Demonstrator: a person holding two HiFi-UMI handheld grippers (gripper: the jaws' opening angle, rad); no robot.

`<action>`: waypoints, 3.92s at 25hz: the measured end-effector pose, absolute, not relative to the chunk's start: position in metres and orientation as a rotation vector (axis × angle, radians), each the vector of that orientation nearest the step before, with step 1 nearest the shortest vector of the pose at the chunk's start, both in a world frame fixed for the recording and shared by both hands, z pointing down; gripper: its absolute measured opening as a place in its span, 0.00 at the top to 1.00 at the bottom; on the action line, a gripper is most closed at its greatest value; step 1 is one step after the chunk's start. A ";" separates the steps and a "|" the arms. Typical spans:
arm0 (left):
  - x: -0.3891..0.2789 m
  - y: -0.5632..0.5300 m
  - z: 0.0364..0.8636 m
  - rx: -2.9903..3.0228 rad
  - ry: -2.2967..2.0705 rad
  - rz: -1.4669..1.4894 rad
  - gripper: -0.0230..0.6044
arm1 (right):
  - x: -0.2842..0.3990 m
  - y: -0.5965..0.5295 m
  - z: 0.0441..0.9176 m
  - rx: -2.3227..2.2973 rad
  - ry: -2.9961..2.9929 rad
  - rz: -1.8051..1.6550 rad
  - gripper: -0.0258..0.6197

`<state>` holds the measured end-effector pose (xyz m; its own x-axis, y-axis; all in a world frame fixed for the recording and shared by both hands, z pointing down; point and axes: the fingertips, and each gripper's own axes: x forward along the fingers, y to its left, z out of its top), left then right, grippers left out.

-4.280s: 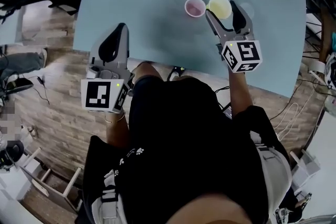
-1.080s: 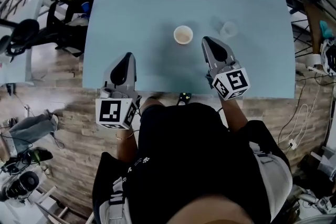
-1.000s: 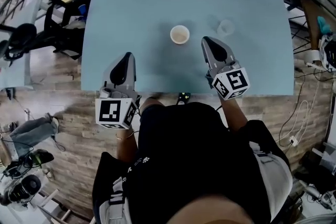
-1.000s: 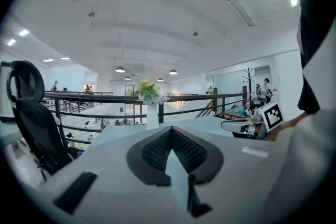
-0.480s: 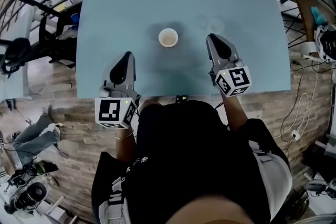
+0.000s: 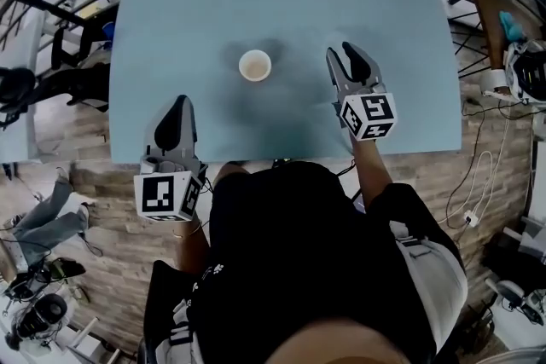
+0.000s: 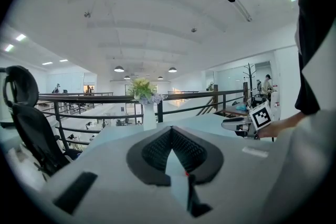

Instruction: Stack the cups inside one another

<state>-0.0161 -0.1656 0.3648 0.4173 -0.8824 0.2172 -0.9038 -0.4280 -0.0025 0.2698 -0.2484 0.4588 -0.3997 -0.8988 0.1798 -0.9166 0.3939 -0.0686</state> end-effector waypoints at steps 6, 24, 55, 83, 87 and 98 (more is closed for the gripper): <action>-0.017 -0.166 0.365 2.514 -1.657 0.306 0.99 | 0.285 -0.263 0.489 1.627 -2.439 0.282 0.63; -0.026 -0.164 0.373 2.435 -1.725 0.331 0.99 | 0.294 -0.291 0.554 1.548 -2.293 0.397 0.41; -0.051 -0.158 0.371 2.420 -1.745 0.262 0.99 | 0.204 -0.272 0.467 1.369 -2.605 0.263 0.46; -0.106 -0.127 0.363 2.281 -1.923 0.248 0.99 | 0.081 -0.251 0.464 0.929 -2.749 0.199 0.46; -0.105 -0.125 0.367 2.274 -1.923 0.250 0.99 | 0.080 -0.250 0.477 0.899 -2.710 0.191 0.46; -0.114 -0.119 0.366 2.243 -1.953 0.253 0.99 | 0.075 -0.249 0.504 0.855 -2.634 0.183 0.46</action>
<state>-0.1138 -0.1194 0.3661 0.1350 -0.9641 0.2285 -0.9905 -0.1370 0.0073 0.0754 -0.2488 0.5035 -0.7501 -0.5420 0.3788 -0.5892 0.8079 -0.0106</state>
